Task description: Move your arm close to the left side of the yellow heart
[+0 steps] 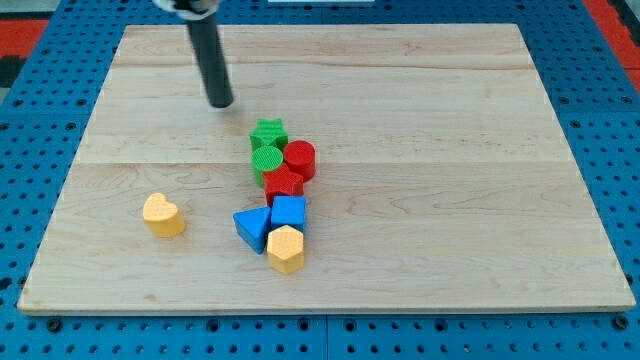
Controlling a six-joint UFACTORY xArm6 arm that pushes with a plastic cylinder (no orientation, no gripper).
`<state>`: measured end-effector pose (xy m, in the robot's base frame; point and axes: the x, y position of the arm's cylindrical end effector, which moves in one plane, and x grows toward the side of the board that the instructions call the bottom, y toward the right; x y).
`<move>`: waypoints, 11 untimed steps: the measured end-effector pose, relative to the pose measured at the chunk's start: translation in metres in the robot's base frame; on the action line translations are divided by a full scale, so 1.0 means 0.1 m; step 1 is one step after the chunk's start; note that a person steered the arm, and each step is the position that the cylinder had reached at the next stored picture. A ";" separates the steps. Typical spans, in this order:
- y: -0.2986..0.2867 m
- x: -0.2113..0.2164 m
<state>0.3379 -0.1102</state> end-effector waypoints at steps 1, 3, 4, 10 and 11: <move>0.03 0.37; -0.03 0.70; -0.27 0.69; -1.27 1.92; -1.00 1.92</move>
